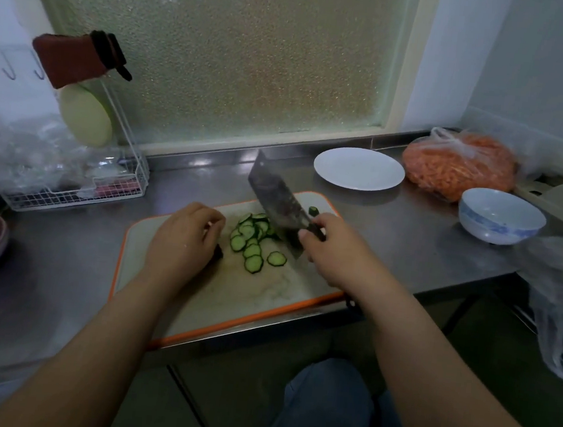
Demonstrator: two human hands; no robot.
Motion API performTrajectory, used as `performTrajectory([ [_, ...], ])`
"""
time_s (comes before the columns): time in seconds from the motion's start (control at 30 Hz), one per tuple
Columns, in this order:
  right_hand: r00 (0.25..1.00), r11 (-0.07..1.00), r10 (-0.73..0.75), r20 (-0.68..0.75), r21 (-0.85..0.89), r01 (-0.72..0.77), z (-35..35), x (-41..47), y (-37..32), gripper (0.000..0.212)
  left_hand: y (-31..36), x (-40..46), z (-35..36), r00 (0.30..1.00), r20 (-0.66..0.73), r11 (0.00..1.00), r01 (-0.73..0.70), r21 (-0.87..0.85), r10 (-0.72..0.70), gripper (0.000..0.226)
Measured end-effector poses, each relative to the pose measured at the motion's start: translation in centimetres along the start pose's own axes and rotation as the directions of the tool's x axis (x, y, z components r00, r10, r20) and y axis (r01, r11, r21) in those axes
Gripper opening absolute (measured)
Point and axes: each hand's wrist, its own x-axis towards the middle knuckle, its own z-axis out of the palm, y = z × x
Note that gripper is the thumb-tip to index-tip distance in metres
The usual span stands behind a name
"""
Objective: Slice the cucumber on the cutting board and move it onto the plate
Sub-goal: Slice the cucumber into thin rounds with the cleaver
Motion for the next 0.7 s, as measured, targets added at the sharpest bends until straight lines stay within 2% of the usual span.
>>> performTrajectory([
  [0.07, 0.995, 0.999, -0.024, 0.097, -0.038, 0.028, 1.3, 0.0, -0.9, 0.012, -0.8, -1.4, -0.6, 0.999, 0.040, 1.000, 0.027, -0.002, -0.026, 0.012],
  [0.13, 0.988, 0.988, -0.049, 0.150, -0.136, 0.069, 2.7, 0.1, -1.7, 0.017, -1.5, -2.3, -0.6, 0.996, 0.093, 1.000, 0.000, 0.000, 0.000, 0.010],
  [0.33, 0.967, 0.952, 0.020, 0.255, -0.302, 0.060, 5.7, 0.6, -3.6, 0.021, -1.9, -2.5, 0.2, 0.997, 0.070, 0.999, -0.024, -0.020, 0.026, 0.005],
  [0.7, 0.979, 0.901, -0.073, 0.188, -0.409, 0.146, 5.2, -1.5, -5.6, 0.018, -2.1, -1.8, 0.7, 0.992, 0.117, 0.999, -0.036, -0.040, 0.040, 0.009],
])
